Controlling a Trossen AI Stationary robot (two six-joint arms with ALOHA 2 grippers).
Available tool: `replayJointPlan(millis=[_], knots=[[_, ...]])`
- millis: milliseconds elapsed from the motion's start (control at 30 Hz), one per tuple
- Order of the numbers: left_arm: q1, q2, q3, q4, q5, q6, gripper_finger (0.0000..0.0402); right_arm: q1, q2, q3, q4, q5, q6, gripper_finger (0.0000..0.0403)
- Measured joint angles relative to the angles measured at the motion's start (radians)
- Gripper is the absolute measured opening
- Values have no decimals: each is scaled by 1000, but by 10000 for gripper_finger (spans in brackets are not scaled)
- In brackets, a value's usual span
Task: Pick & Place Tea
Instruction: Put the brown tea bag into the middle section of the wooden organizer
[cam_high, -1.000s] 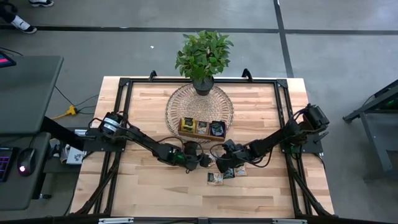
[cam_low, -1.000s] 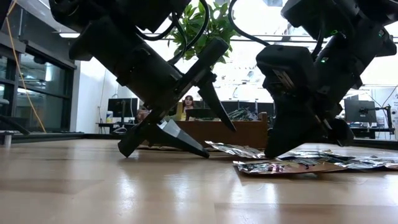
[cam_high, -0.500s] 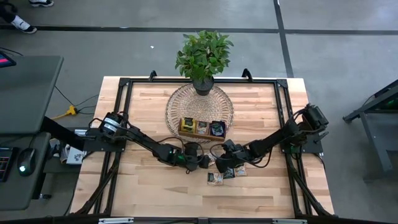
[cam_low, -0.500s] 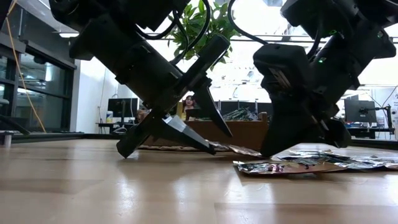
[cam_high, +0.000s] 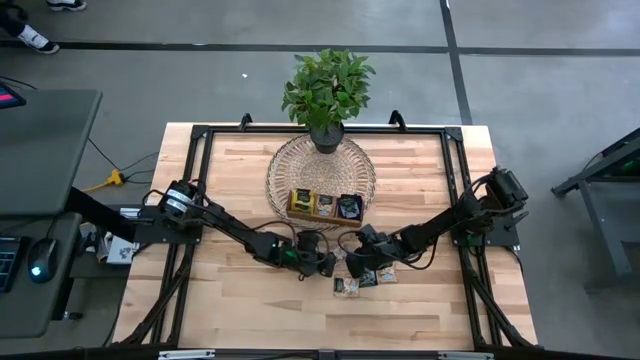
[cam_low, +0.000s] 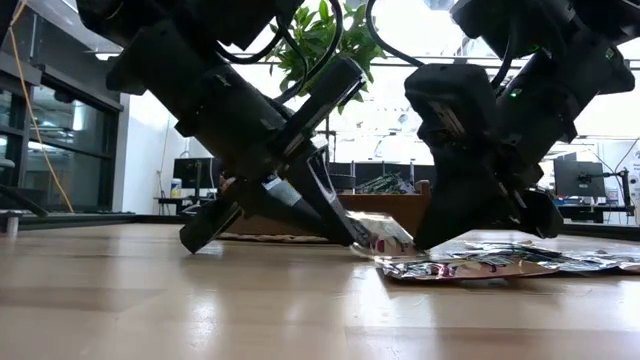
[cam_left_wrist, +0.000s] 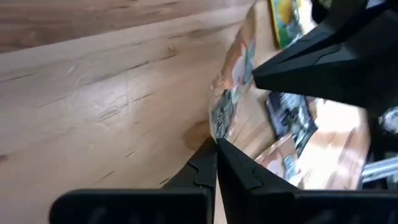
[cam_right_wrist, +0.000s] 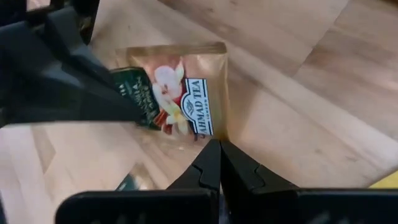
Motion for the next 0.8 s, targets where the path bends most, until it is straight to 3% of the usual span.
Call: replayJointPlan(millis=[300,567,800], knots=[[-1,-5,-2,-7,75,196,1,1,-100,0,15,-99,-177,0],[0,-60,22,-31,140,563,0,-11,-278,2,17,-173,-465,0],[2,-110,104,-186,180,798,0,-51,-343,2,21,-247,-544,1]])
